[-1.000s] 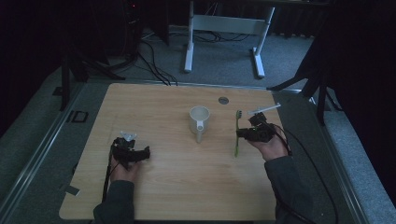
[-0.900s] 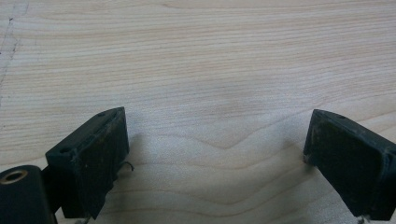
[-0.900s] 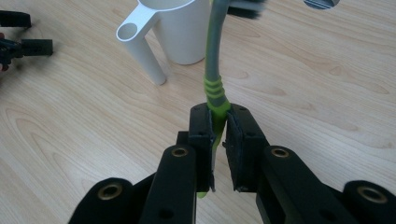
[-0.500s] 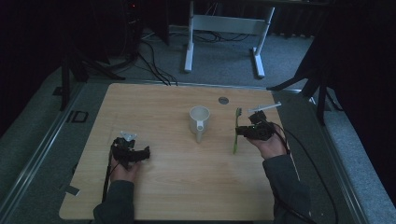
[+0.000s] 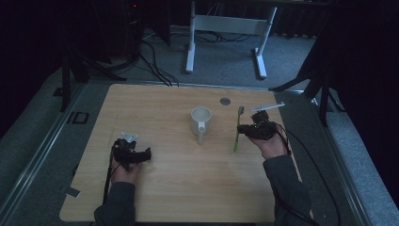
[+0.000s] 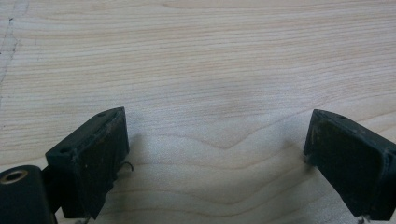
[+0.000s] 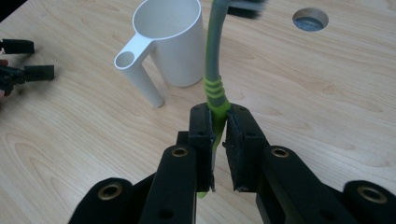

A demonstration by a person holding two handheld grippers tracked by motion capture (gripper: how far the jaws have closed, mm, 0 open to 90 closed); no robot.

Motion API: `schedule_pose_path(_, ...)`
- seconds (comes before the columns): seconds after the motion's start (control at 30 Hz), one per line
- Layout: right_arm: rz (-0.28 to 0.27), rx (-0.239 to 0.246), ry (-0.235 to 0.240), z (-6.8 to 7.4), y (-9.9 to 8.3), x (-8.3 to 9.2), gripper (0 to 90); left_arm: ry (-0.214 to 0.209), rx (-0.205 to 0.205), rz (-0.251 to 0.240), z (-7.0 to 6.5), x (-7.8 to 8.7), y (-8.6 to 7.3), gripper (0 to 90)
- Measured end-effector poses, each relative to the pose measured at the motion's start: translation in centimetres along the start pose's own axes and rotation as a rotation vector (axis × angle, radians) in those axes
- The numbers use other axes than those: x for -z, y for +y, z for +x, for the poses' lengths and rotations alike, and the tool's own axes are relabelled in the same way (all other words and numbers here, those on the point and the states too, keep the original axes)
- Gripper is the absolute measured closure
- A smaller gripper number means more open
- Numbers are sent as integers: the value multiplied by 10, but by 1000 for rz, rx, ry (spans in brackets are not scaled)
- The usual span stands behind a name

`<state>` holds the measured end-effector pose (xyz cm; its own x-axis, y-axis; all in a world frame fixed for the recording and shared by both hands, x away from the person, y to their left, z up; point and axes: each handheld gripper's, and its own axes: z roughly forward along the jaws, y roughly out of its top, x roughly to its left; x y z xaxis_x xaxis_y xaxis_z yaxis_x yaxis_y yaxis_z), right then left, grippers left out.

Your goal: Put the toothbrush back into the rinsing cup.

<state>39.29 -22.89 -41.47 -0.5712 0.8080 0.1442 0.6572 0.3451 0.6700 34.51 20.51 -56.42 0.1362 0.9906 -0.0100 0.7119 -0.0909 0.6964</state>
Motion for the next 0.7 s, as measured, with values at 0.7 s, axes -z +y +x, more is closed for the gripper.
schedule_pose_path(0.7, -74, -27, 22, 1, 7, -2, 809, 0, 0, 0, 0, 0, 0, 70)
